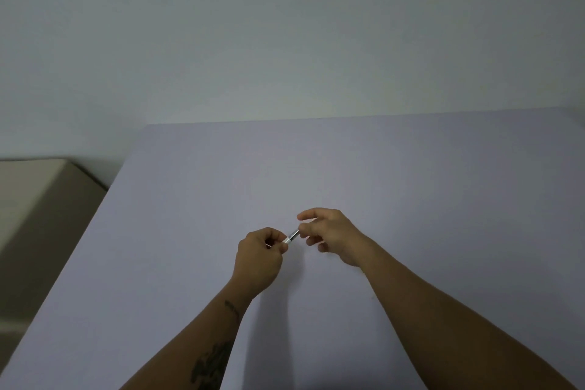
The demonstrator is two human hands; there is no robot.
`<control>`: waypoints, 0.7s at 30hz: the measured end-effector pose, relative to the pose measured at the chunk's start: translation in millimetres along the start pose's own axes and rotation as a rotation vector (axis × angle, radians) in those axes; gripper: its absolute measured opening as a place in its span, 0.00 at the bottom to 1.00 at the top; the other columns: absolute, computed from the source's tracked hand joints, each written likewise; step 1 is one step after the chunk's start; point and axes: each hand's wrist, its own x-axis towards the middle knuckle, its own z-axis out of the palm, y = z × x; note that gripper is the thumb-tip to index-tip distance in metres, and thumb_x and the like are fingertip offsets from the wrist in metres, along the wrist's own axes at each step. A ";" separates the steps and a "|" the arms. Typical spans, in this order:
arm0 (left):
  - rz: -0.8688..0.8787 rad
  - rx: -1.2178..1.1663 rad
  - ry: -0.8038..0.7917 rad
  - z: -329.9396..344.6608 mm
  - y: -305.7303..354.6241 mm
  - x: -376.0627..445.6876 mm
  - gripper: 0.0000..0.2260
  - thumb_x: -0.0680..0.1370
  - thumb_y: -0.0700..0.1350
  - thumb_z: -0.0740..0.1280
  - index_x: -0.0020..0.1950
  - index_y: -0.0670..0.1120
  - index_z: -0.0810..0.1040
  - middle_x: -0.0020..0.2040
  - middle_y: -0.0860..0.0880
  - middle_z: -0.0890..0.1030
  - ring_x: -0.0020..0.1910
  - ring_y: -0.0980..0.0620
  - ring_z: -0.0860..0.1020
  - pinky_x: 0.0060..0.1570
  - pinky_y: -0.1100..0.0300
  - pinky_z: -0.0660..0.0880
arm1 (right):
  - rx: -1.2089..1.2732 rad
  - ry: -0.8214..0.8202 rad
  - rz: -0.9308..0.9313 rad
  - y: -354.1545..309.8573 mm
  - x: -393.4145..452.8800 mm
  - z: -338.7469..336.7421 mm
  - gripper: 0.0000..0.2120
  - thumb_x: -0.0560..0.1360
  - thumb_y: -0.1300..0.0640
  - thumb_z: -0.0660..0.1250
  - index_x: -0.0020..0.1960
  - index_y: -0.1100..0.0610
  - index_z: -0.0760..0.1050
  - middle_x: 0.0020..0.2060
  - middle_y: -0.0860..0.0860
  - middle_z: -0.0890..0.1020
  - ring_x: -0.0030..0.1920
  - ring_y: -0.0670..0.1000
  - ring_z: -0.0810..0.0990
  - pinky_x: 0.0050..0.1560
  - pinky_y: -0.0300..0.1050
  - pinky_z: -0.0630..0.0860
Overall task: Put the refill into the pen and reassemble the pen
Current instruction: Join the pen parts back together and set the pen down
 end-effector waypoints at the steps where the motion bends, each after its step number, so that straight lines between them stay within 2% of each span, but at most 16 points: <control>1: 0.001 -0.005 -0.002 -0.3 0.5 -0.2 0.07 0.76 0.39 0.69 0.41 0.49 0.82 0.35 0.51 0.81 0.29 0.55 0.73 0.29 0.65 0.70 | 0.059 -0.031 0.019 -0.4 -0.7 -0.7 0.08 0.74 0.61 0.70 0.53 0.55 0.83 0.42 0.53 0.84 0.39 0.50 0.80 0.37 0.42 0.73; 4: 0.008 -0.023 -0.011 -0.3 3.0 -0.7 0.06 0.76 0.39 0.68 0.42 0.48 0.83 0.36 0.49 0.82 0.32 0.54 0.75 0.30 0.66 0.70 | 0.133 -0.053 0.042 0.6 -0.9 2.2 0.07 0.75 0.65 0.70 0.48 0.57 0.85 0.40 0.52 0.84 0.39 0.50 0.79 0.37 0.42 0.73; 7: 0.009 -0.030 -0.019 1.0 5.1 -0.4 0.05 0.76 0.39 0.69 0.43 0.47 0.83 0.37 0.48 0.83 0.35 0.53 0.78 0.29 0.68 0.70 | 0.151 0.022 0.017 0.5 -1.2 9.6 0.03 0.75 0.61 0.71 0.43 0.58 0.82 0.38 0.52 0.82 0.38 0.49 0.78 0.36 0.42 0.72; 10: 0.017 -0.032 -0.022 2.3 5.7 -1.0 0.04 0.75 0.39 0.69 0.44 0.45 0.83 0.38 0.47 0.84 0.37 0.50 0.82 0.31 0.68 0.71 | 0.017 0.128 -0.045 3.6 -0.1 19.8 0.11 0.75 0.53 0.71 0.38 0.56 0.74 0.34 0.51 0.80 0.34 0.48 0.77 0.34 0.40 0.72; 13: 0.028 -0.021 -0.014 2.0 5.3 -2.1 0.03 0.75 0.39 0.70 0.44 0.45 0.83 0.37 0.48 0.84 0.37 0.50 0.82 0.32 0.68 0.71 | -0.014 0.116 -0.059 3.2 -1.7 24.7 0.09 0.76 0.51 0.70 0.44 0.57 0.77 0.37 0.52 0.81 0.36 0.49 0.78 0.34 0.41 0.73; 16: 0.023 -0.021 -0.004 0.3 5.6 -2.0 0.04 0.75 0.39 0.70 0.43 0.46 0.83 0.36 0.47 0.84 0.36 0.52 0.81 0.31 0.69 0.70 | 0.170 0.043 0.003 -0.8 -2.4 17.1 0.08 0.76 0.57 0.69 0.53 0.58 0.82 0.43 0.54 0.82 0.38 0.50 0.77 0.36 0.43 0.72; 18: 0.017 -0.023 -0.004 -0.9 6.3 -1.9 0.04 0.75 0.39 0.70 0.43 0.46 0.83 0.36 0.48 0.83 0.36 0.52 0.80 0.30 0.69 0.70 | 0.238 -0.013 0.029 -1.0 -2.9 11.9 0.09 0.76 0.62 0.67 0.53 0.58 0.84 0.44 0.53 0.83 0.39 0.50 0.77 0.38 0.43 0.72; 21: 0.006 -0.036 -0.015 -2.4 6.6 -1.6 0.04 0.75 0.39 0.70 0.43 0.45 0.83 0.36 0.48 0.83 0.35 0.53 0.80 0.31 0.69 0.70 | 0.226 -0.040 0.036 0.8 -2.4 10.2 0.10 0.78 0.64 0.65 0.50 0.57 0.85 0.44 0.53 0.83 0.41 0.50 0.77 0.39 0.43 0.73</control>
